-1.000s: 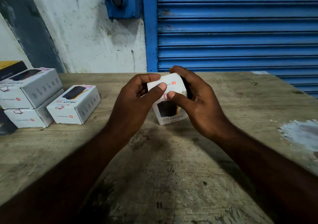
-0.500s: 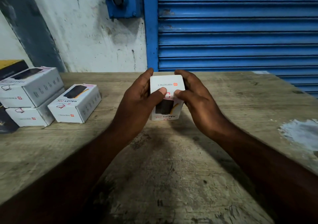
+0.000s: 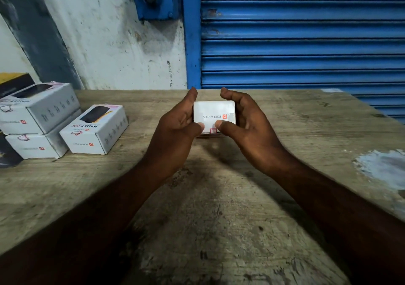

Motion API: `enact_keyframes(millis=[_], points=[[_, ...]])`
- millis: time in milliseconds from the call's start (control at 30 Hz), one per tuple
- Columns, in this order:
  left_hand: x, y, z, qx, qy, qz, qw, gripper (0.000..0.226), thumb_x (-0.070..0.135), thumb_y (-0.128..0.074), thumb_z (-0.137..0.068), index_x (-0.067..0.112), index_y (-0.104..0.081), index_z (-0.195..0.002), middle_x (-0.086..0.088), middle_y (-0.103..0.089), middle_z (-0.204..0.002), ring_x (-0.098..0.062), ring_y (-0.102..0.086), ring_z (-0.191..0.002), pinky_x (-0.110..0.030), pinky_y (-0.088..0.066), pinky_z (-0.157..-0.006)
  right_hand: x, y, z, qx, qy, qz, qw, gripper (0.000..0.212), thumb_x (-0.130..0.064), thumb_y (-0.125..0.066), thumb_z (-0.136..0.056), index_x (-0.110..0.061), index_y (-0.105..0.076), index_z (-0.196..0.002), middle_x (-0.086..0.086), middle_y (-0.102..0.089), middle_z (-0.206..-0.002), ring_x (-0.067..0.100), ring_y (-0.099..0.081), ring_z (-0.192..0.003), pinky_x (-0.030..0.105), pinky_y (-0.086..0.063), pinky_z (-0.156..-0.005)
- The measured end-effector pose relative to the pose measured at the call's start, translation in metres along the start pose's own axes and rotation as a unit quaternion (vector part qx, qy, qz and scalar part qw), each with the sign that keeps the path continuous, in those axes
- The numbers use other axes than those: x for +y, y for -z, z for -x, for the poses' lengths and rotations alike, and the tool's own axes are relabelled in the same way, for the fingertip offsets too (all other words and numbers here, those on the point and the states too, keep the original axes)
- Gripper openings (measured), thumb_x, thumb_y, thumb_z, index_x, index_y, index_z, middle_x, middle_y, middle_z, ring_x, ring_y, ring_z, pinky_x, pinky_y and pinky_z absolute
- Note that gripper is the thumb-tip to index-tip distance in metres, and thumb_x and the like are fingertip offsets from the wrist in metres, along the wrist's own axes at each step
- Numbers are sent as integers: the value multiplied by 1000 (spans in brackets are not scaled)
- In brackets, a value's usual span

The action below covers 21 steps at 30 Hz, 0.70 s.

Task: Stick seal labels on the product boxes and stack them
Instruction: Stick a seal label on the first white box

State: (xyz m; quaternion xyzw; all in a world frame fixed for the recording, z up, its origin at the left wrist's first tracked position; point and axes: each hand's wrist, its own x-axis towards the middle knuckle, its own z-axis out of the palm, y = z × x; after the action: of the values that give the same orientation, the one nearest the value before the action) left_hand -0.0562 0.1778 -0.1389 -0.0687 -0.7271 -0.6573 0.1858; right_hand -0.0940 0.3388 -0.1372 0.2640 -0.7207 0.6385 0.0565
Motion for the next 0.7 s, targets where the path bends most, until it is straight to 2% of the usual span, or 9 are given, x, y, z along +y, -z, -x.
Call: enact_keyframes(millis=[67,133,267,400,533,633,700], points=[[-2,1,-1,-2,4,16,1000,75,-5,-55,-85,12,-34,-154,8,-43,-153,5,-50,-130,-23,-40,-109,0,0,0,1,1,32,999,71,-22,-72,-75,-21,-48,-142,-9,-60,-134,11,-60,-122,44,-52,-105],[-2,2,-1,-3,8,24,1000,78,3,-55,-80,13,-34,-154,8,-44,-153,3,-49,-132,-25,-40,-110,1,0,-1,1,5,57,998,80,-25,-76,-74,-20,-45,-148,-4,-60,-136,13,-60,-124,44,-52,-105],[-4,1,-1,-9,8,37,999,70,-14,-50,-93,10,-30,-156,3,-39,-157,6,-51,-126,-20,-43,-104,1,1,-4,-7,3,64,998,84,-23,-72,-75,-15,-40,-152,2,-50,-151,14,-53,-134,42,-46,-112],[-3,0,-2,-20,13,23,999,72,-17,-49,-93,8,-25,-157,14,-42,-146,14,-56,-114,-13,-46,-92,-2,3,-6,-16,-1,51,999,78,-17,-61,-81,-9,-35,-155,2,-34,-162,13,-38,-146,43,-34,-121],[-4,0,-1,-29,10,-8,1000,78,-16,-54,-92,9,-20,-157,28,-45,-131,19,-56,-111,-11,-46,-89,-3,5,-5,-31,-3,82,996,81,-10,-73,-90,-9,-29,-158,-3,-35,-160,10,-43,-142,40,-37,-120],[-4,1,-1,-29,7,-15,999,77,-18,-50,-93,9,-20,-158,18,-38,-143,20,-53,-112,-9,-44,-91,-3,5,-5,-34,1,102,994,85,-3,-74,-89,-8,-27,-158,-16,-36,-147,6,-48,-136,37,-40,-117],[-3,1,-2,-30,9,-14,999,77,-20,-48,-92,8,-20,-158,17,-38,-143,19,-54,-112,-10,-45,-90,-2,6,-6,-35,0,87,996,79,3,-67,-91,-8,-27,-158,-15,-36,-148,7,-48,-135,39,-41,-117]])
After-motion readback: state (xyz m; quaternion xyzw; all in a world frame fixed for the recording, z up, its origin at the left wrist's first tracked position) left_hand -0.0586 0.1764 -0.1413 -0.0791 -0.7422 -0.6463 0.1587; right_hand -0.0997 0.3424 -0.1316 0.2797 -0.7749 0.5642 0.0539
